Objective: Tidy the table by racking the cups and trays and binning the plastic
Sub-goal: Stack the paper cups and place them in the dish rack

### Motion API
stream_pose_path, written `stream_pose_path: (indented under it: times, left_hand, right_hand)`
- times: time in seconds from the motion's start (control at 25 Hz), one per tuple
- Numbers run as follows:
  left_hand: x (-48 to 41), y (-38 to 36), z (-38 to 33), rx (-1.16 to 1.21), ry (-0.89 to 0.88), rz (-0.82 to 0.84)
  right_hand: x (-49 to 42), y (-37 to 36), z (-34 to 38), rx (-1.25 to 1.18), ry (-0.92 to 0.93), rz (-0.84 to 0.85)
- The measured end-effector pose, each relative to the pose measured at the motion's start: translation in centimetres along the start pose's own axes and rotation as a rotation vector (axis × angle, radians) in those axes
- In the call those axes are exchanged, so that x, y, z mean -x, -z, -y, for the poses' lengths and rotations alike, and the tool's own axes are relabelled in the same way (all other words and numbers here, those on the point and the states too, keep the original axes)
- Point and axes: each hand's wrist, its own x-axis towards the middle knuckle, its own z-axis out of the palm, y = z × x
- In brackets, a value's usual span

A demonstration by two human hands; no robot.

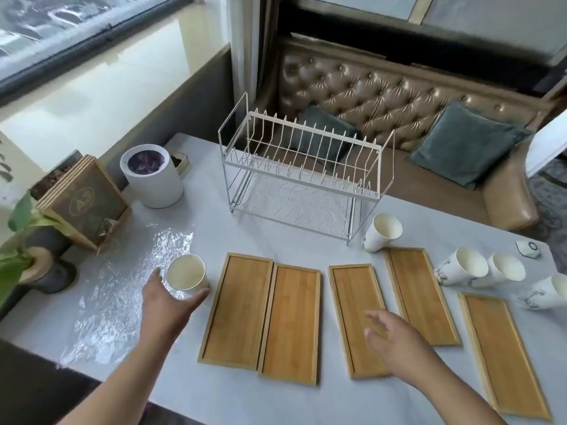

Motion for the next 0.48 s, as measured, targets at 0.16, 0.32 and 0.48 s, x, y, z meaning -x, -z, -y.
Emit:
stream_pose_path:
  times: [0.16,0.32,0.48]
  left_hand:
    - [-1.6,-0.5,-1.0,-0.123,-0.033,0.026]
    - [-2.2,-1.7,-2.6,-0.19,-0.126,0.036]
    - [-0.1,-2.6,-5.6,-0.255,-0.181,-0.012]
  right_hand:
    - [-1.6,2.8,0.9,-0.004,0.035,-0.097]
    - [-3.9,6.1,0.0,-0.001,0.05,-0.129]
    - [-8.5,9.3,-0.7,0.057,0.078,-0.221]
